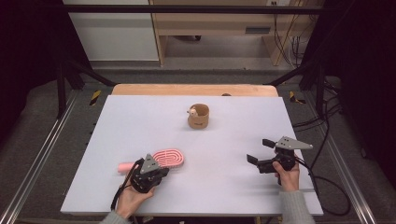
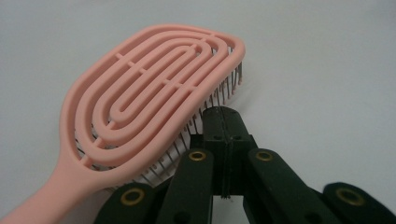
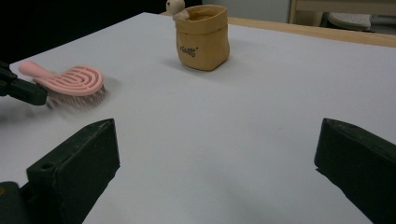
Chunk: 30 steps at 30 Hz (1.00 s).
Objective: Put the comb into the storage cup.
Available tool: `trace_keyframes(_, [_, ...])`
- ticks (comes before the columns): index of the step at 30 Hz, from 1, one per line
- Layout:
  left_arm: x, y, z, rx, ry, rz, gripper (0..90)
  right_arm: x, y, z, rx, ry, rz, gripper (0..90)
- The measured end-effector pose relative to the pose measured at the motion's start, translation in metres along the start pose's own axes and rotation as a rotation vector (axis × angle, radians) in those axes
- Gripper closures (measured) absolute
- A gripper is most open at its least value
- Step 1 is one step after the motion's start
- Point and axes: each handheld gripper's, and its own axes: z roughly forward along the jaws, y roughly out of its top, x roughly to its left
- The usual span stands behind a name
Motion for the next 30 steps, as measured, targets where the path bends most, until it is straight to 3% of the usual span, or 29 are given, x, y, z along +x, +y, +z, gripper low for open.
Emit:
trace_keyframes(11, [0.008, 0.008, 0.01, -0.009, 0.044, -0.021, 90.0, 0.0, 0.0, 0.0, 0.0, 0.001, 0.0, 0.4])
trace_keyframes(18, [0.009, 0.009, 0.012, -0.012, 0.043, -0.024, 90.0, 0.0, 0.0, 0.0, 0.0, 0.001, 0.0, 0.4])
trace_keyframes(24, [0.006, 0.01, 0.005, -0.029, 0.023, -0.019, 90.0, 0.0, 0.0, 0.0, 0.001, 0.001, -0.001, 0.4])
trace_keyframes(30, [0.003, 0.014, -0.015, -0.073, 0.004, -0.012, 89.8, 0.0, 0.0, -0.001, -0.001, 0.001, 0.0, 0.4])
